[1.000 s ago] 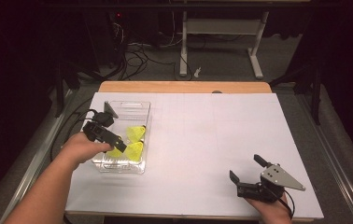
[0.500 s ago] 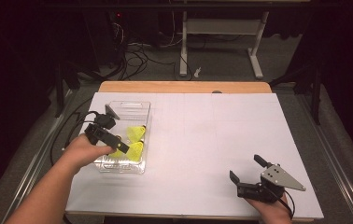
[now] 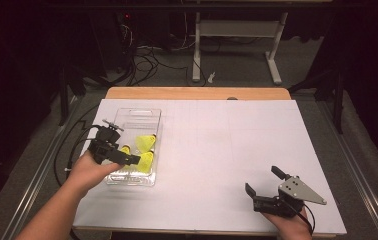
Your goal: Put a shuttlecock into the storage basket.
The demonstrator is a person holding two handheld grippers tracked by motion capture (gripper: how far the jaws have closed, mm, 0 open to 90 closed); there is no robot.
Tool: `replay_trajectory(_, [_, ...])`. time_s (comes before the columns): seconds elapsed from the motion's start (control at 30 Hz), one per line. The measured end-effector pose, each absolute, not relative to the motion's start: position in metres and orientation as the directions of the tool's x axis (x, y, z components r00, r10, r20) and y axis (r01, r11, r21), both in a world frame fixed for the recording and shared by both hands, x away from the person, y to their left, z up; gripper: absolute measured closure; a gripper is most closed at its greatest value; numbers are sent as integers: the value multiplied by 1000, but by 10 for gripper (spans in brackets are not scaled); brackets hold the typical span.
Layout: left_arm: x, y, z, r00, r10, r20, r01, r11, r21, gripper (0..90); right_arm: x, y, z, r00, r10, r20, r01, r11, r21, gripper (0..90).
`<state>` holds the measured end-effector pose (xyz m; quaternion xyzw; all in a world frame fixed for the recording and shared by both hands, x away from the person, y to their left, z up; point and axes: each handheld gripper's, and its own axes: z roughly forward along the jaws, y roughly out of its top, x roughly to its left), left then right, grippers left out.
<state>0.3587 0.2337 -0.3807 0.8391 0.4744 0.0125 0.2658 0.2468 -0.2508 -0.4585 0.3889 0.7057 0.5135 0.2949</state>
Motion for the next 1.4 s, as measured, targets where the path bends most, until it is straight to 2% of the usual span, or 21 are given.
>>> replay_trajectory(0.27, [345,243,-394,544,797,-261,752,-327,572,6,246,-251,-459,-522,853,-16,248,169,954,2])
replay_trajectory(0.57, [321,247,-407,576,794,-194,658,-310,686,1,246,-253,-460,-514,858,-11,255,165,953,2])
replay_trajectory(0.77, [306,254,-414,583,792,-183,593,-261,762,1,246,-253,-461,-513,858,-8,258,163,952,2])
replay_trajectory(0.97, [296,258,-419,598,785,-160,549,-256,796,7,246,-252,-462,-509,861,-10,255,163,953,2])
replay_trajectory(1.07, [292,262,-421,606,774,-184,536,-226,814,5,247,-251,-461,-506,862,-14,246,160,956,2])
replay_trajectory(1.4, [278,272,-424,645,743,-179,472,-202,858,6,245,-254,-461,-490,872,-15,241,152,959,2])
